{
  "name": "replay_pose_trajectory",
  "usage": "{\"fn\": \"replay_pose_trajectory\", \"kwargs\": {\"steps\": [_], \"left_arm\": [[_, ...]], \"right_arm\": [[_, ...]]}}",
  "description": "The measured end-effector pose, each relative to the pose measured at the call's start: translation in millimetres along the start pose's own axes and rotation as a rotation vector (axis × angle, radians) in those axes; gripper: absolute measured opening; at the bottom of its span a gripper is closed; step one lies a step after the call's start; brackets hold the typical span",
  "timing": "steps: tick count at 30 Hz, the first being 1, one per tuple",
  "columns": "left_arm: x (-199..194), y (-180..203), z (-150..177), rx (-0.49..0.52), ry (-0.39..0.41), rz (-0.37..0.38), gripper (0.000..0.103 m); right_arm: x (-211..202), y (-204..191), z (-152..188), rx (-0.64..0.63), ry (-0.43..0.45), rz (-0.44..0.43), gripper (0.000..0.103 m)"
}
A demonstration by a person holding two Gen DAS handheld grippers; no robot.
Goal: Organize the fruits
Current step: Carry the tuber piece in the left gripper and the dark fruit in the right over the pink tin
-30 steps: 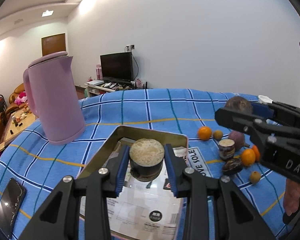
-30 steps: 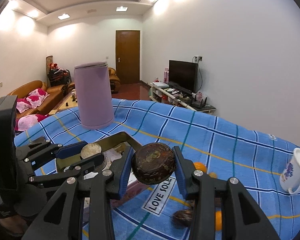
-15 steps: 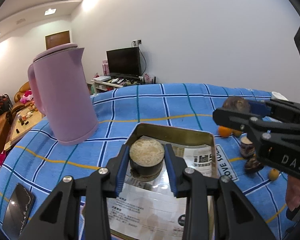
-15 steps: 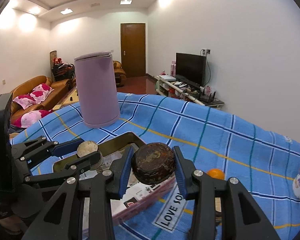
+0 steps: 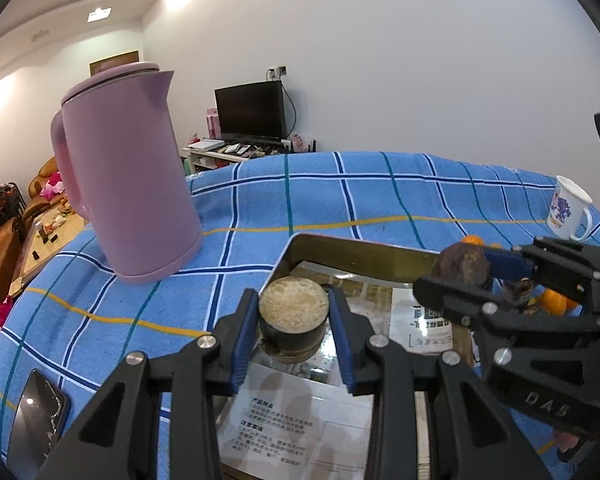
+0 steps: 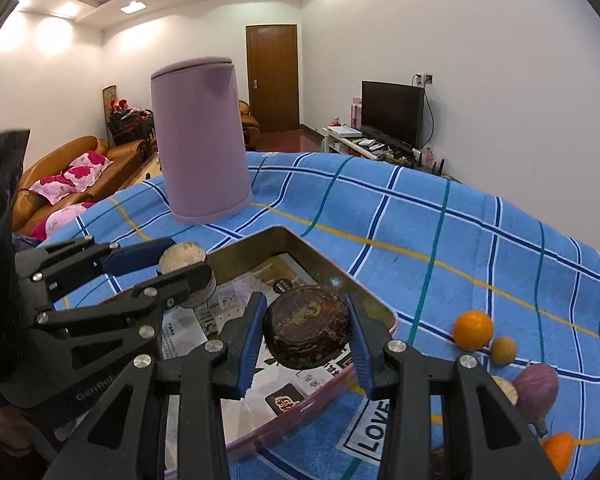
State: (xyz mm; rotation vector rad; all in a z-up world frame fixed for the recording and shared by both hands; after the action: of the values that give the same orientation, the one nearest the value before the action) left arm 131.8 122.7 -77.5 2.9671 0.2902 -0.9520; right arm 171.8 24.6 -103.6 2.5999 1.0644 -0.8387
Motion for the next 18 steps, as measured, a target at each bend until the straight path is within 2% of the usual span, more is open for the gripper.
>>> {"fn": "replay_pose_trajectory", "kwargs": {"steps": [18], "left_arm": [[12.6, 1.6, 8.4, 0.069, -0.056, -0.030, 0.037]], "right_arm": [[15.1, -9.2, 12.6, -0.007, -0.045, -0.049, 0.042]]}}
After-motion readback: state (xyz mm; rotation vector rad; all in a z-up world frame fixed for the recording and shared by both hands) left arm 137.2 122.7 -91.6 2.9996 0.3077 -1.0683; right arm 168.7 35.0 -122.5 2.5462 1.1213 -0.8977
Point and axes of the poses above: each gripper's, at about its wrist camera, not at the fingertips, and x roughly the way its jaws point, y to its right, z to its underside, the point moved 7 cm from there along x, roughly the way its jaws point
